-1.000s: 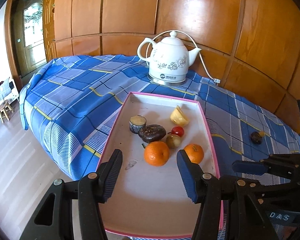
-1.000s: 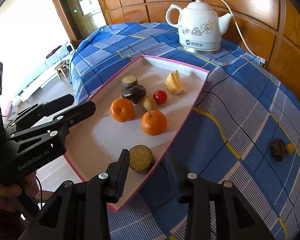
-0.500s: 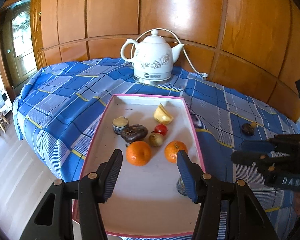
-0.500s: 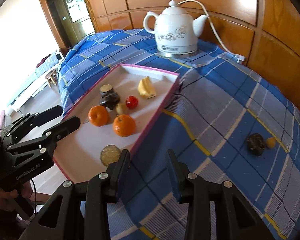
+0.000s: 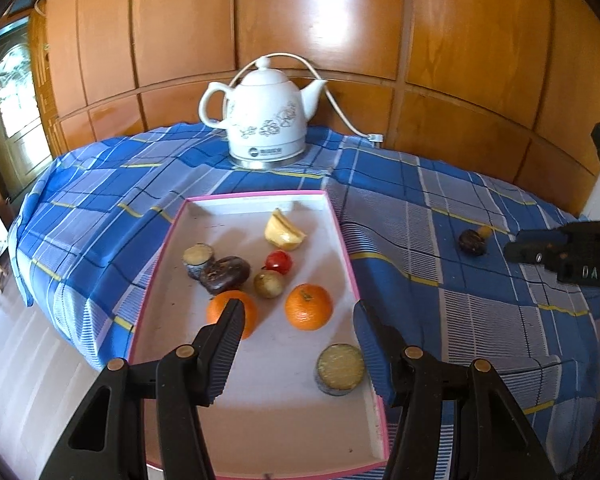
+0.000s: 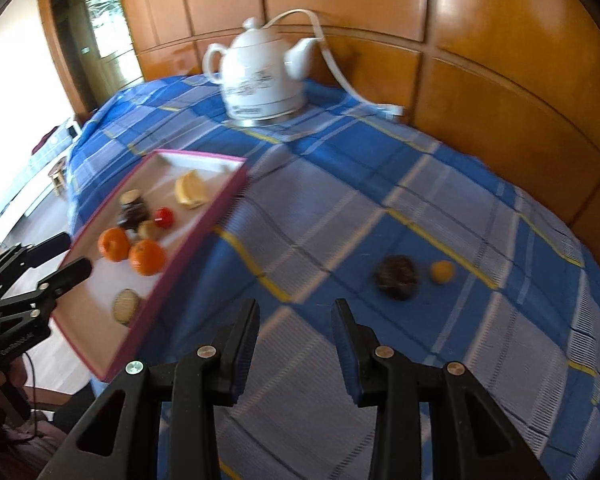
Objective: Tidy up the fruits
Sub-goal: 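Move the right tool back over the bedspread while the left tool approaches the dark round fruit, then grasp the dark round fruit with the left tool while the right tool nears the tan ball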
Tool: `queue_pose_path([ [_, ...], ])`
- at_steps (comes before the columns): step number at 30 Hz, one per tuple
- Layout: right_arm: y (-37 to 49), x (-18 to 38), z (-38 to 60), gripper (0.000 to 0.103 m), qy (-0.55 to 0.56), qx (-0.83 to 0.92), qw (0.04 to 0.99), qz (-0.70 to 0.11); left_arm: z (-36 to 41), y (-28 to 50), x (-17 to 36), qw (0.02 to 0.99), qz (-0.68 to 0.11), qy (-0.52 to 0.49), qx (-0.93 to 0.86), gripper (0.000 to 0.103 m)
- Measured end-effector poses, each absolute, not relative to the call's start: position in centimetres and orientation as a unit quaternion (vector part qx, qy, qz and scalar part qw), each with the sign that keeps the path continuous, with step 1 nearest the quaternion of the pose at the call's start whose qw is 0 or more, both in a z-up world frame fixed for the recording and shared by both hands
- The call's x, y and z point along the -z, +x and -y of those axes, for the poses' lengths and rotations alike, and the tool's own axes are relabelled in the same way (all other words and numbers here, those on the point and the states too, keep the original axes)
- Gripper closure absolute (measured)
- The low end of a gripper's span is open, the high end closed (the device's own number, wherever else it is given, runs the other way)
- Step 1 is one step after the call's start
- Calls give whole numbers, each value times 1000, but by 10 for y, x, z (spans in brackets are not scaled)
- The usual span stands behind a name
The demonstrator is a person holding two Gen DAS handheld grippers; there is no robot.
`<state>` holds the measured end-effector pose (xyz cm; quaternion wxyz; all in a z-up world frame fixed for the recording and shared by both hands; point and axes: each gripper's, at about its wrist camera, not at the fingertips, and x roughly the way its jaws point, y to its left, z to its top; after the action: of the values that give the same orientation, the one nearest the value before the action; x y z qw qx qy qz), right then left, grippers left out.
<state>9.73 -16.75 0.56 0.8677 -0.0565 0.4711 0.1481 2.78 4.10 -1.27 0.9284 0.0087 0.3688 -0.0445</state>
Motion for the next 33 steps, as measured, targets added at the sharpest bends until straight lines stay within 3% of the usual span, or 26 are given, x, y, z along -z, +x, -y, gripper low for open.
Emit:
queue_pose_path([
  [15,103,-14,280,66,-34,-43,880,-472,3,37,12,922,-374,52,88,46],
  [24,108,20,361,66,78,41,867,-490,45,56,11,910,-387,73,132,43],
  [33,109,19,380,66,119,57,860,-493,103,97,24,887,-417,69,186,38],
])
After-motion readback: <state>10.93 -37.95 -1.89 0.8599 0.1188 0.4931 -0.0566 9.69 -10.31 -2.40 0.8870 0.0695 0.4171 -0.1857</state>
